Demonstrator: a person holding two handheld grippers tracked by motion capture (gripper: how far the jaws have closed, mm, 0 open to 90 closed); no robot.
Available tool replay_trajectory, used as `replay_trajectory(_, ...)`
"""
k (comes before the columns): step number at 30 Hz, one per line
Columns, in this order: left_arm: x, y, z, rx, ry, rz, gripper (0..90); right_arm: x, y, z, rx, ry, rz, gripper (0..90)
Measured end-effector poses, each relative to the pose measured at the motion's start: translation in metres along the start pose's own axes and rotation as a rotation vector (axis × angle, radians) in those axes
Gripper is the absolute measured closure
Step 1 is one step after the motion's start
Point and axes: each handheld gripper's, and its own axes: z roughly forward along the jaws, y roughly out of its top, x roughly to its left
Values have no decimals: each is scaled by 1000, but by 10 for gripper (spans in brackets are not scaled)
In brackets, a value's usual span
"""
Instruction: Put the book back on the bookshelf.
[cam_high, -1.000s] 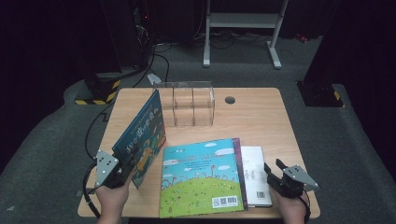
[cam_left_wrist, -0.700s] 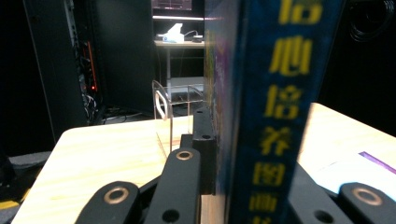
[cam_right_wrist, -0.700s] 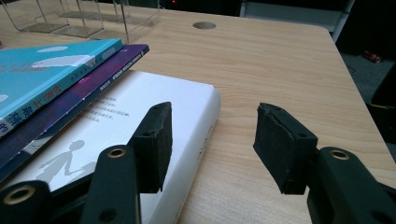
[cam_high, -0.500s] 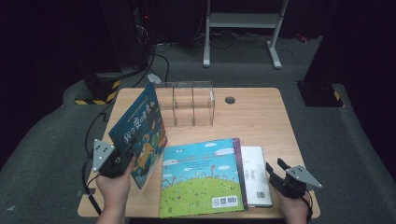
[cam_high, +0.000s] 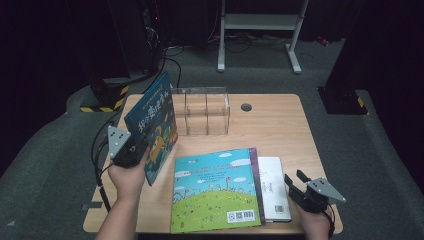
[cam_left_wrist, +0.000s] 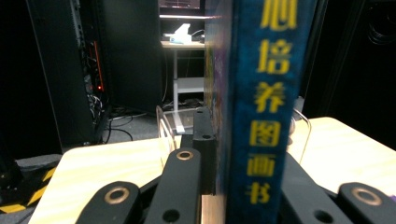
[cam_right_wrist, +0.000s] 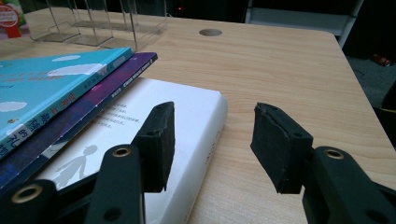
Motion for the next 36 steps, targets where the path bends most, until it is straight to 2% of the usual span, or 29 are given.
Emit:
replay_trajectory(1,-1,4,7,1,4,3,832,0,0,0,2,1,-1,491)
replay_trajectory(6,-2,13,23,-7,24,13,832,1,-1,1,10,4,-4,486)
replay_trajectory(8,-2,13,26,-16,28,13,832,2,-1,1,11,4,-2,486)
replay_trajectory(11,-2,15,39,-14,47,20,832,2,-1,0,5,6,2,486)
replay_trajectory(18,1,17,60,-11,73,3,832,0,-2,-1,-2,4,7,494)
replay_trajectory(24,2,19,73,-17,83,11,833,-1,-2,-2,0,0,8,495)
replay_trajectory(31,-3,17,96,-4,93,21,832,-1,-2,-3,-2,-7,3,502)
replay_trajectory(36,-4,14,108,-18,97,24,832,-3,-2,-3,-5,-8,8,503)
